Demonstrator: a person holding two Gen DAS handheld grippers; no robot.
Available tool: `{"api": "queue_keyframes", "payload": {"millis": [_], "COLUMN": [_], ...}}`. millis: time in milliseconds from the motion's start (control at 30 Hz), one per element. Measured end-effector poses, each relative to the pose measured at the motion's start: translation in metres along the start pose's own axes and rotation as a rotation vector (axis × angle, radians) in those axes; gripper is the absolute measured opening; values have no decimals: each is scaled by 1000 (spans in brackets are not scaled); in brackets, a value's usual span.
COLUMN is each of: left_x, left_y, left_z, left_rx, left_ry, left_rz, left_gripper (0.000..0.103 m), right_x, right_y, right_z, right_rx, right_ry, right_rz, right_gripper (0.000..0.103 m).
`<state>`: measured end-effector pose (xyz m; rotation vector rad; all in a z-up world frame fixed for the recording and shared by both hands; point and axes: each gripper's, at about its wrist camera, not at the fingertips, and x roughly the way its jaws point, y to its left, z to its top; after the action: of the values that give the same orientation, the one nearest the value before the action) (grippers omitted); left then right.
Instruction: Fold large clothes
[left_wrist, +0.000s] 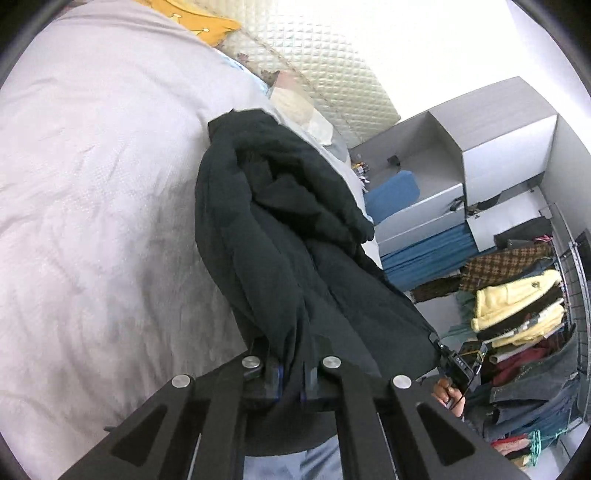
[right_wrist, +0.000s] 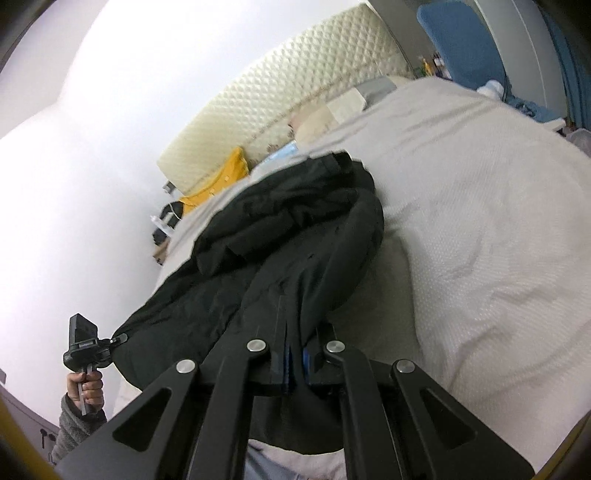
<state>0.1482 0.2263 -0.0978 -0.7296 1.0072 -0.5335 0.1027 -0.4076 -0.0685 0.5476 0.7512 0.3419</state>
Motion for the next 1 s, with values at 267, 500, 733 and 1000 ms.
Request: {"api": "queue_keyframes", "payload": {"millis": [267, 500, 733, 1000], "left_x": [-57, -121, -124, -86], "left_y": [-33, -65, -91, -106], "left_z": [-34, -70, -36, 52], "left_rx": [9, 74, 108, 51], "left_ry": [-47, -76, -87, -87], "left_rz": [-22, -78, -46, -22], "left_gripper": [4, 4, 4, 5], "right_x": [-81, -154, -155, -105], "right_y": [39, 67, 75, 44], "right_z": [-14, -22, 4, 83], "right_rx": [-71, -133, -106, 62], "right_ry": [-41, -80, -61, -42], "right_rz": [37, 70, 43, 39], "right_gripper": [4, 4, 5, 5]}}
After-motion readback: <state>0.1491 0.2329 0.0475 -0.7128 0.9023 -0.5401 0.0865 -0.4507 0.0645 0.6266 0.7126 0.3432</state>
